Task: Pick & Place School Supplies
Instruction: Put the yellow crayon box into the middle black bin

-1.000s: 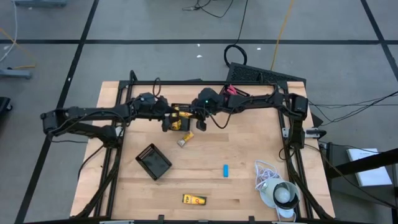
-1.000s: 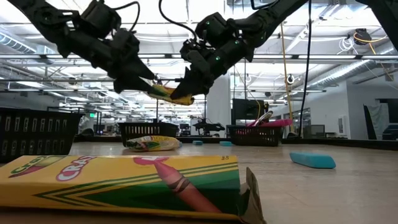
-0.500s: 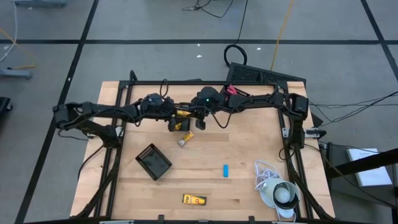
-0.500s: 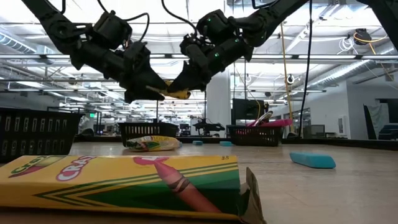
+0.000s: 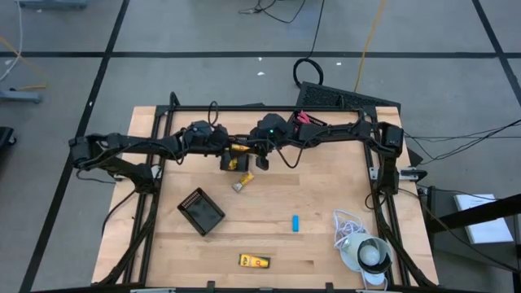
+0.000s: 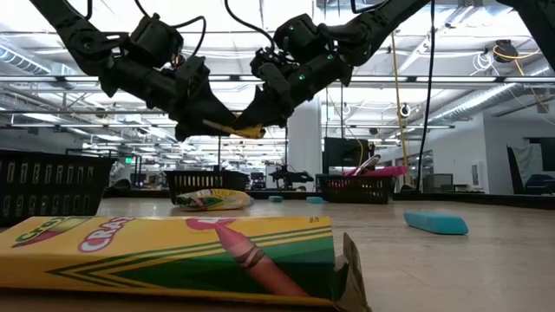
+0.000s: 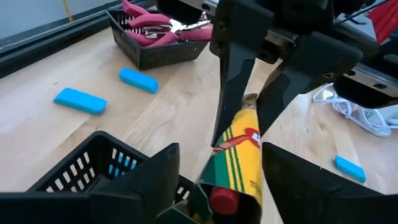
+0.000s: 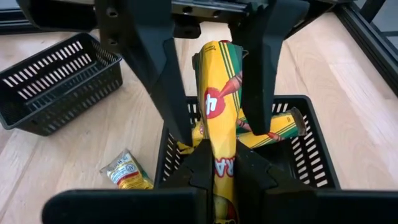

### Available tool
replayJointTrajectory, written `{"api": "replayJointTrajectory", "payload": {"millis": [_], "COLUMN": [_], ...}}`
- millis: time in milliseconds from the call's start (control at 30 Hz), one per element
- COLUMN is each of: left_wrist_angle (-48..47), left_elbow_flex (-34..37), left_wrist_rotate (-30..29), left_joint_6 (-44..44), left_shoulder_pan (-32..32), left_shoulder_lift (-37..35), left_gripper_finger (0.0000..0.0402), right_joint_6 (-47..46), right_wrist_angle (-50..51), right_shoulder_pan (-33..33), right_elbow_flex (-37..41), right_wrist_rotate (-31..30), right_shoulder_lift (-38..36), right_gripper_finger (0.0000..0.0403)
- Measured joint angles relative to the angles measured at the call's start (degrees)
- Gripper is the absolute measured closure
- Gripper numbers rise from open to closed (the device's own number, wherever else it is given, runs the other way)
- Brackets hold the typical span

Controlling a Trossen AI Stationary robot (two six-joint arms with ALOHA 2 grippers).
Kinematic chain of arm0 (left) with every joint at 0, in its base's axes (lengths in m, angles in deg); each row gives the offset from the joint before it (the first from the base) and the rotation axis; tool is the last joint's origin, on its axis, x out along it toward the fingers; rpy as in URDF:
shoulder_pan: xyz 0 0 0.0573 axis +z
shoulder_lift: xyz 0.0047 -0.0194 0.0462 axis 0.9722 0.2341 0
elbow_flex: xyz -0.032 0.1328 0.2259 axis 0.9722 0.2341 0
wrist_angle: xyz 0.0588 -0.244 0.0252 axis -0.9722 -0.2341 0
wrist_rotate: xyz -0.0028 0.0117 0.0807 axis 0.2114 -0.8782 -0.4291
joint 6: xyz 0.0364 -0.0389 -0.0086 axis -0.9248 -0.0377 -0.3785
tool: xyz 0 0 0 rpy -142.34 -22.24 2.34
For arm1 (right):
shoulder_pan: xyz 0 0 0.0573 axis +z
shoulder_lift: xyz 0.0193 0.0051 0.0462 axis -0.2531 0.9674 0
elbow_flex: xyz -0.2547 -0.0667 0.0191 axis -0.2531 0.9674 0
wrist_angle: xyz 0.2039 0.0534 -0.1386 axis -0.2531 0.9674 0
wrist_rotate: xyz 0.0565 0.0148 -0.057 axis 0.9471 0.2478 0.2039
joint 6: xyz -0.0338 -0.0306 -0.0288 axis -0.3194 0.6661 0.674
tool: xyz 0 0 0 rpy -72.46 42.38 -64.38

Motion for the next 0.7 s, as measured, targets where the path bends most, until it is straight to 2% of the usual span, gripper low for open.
{"api": "replayJointTrajectory", "payload": {"millis": [400,700], "left_wrist_angle": [0.53,0.68], "left_elbow_flex": [-0.02,-0.02], "left_wrist_rotate": [0.24,0.07], "left_joint_6": [-2.74,-3.82], "left_shoulder_pan": [-0.44,-0.42], "left_shoulder_lift": [-0.04,-0.04], "left_gripper_finger": [0.0369,0.0369], "right_joint_6": [0.34,0.22], "right_wrist_angle": [0.11,0.0], "right_shoulder_pan": [0.0,-0.02], "right_elbow_flex": [0.02,0.04], "right_wrist_rotate": [0.19,1.0], "right_shoulder_lift": [0.04,0.04], "right_gripper_finger": [0.038,0.038]}}
